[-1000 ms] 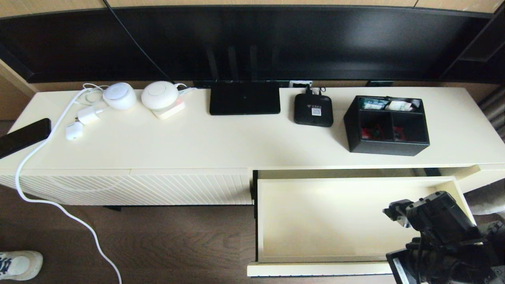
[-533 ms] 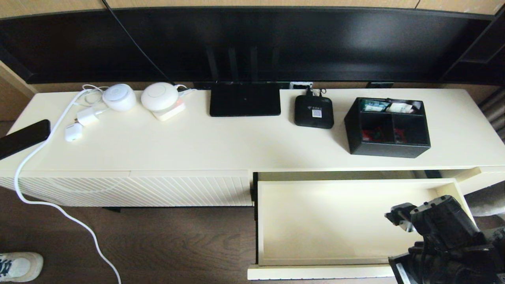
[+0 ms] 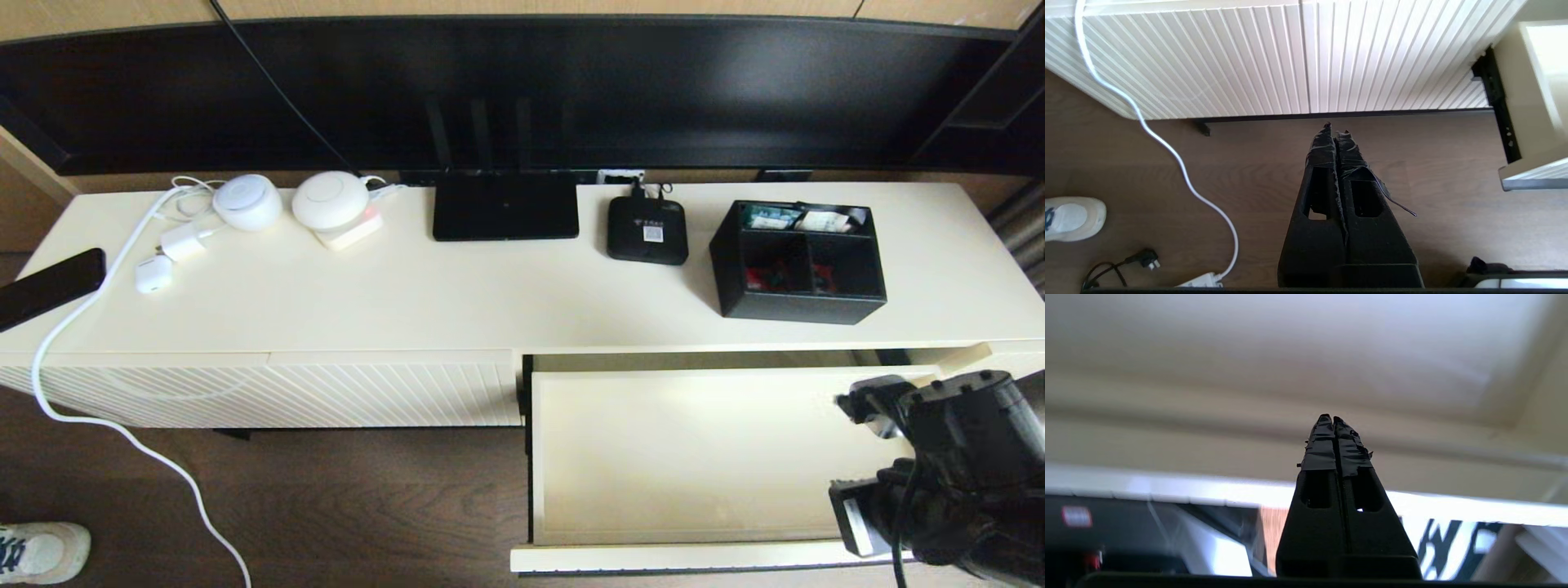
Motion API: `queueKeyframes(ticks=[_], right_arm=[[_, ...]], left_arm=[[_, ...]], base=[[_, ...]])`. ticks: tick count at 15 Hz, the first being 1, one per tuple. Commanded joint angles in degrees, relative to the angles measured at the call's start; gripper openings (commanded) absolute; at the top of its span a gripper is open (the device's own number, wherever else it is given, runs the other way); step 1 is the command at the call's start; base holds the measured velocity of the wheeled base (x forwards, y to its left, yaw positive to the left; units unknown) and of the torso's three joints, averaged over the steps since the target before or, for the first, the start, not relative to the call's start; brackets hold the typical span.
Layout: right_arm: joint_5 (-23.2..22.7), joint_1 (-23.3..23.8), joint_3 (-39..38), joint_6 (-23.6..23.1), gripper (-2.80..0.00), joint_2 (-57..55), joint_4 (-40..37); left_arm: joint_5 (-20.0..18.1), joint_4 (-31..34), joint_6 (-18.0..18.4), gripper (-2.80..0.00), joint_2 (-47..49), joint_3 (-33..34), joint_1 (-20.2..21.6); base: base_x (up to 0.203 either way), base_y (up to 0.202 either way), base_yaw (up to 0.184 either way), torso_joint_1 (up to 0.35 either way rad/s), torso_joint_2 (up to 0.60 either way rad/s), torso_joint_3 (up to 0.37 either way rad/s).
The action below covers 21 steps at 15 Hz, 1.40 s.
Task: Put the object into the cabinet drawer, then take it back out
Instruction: Open the drawer, then put the storage box in the drawer
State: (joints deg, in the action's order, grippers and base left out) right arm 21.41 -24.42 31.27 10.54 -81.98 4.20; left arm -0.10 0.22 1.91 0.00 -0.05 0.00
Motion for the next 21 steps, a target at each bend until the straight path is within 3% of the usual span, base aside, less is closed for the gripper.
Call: queueKeyframes(ticks=[1,3,5,7,8,15,19,21], right_arm=[[1.04,-0.02,1.71,0.01,-2.8,4.42,1.3],[3.28,-0.02,6.53,-0.48,-2.8,7.54,1.2],[4.54,-0.02,12.31,-3.81,-2.8,10.33,-0.38],[5.77,-0.02,18.42,-5.45,-2.8,11.5,-6.07],[6.53,-0.01,21.76,-5.32,0.0,11.62,-11.61],[5.96,2.35,36.23,4.33,0.0,1.34,-25.79],[0.65,8.87,44.77,8.47,0.0,-7.62,-28.22],[-0.86,9.97,48.55,9.02,0.0,-10.58,-29.24]], left_arm=[[0.01,0.04,0.02,-2.8,0.09,0.04,0.0],[0.01,0.04,0.02,-2.8,0.0,-0.03,0.0],[0.01,0.01,0.02,-2.8,0.02,0.02,0.0],[0.01,0.04,0.02,-2.8,0.0,-0.04,0.0],[0.01,0.01,0.02,-2.8,0.09,-0.04,0.0],[0.01,0.04,0.02,-2.8,0.09,-0.04,0.0],[0.01,0.04,0.02,-2.8,0.09,-0.04,0.0],[0.01,0.04,0.02,-2.8,0.0,0.02,0.0]], base=[[0.0,0.0,0.0,0.0,0.0,0.0],[0.0,0.0,0.0,0.0,0.0,0.0],[0.0,0.0,0.0,0.0,0.0,0.0],[0.0,0.0,0.0,0.0,0.0,0.0],[0.0,0.0,0.0,0.0,0.0,0.0],[0.0,0.0,0.0,0.0,0.0,0.0],[0.0,0.0,0.0,0.0,0.0,0.0],[0.0,0.0,0.0,0.0,0.0,0.0]])
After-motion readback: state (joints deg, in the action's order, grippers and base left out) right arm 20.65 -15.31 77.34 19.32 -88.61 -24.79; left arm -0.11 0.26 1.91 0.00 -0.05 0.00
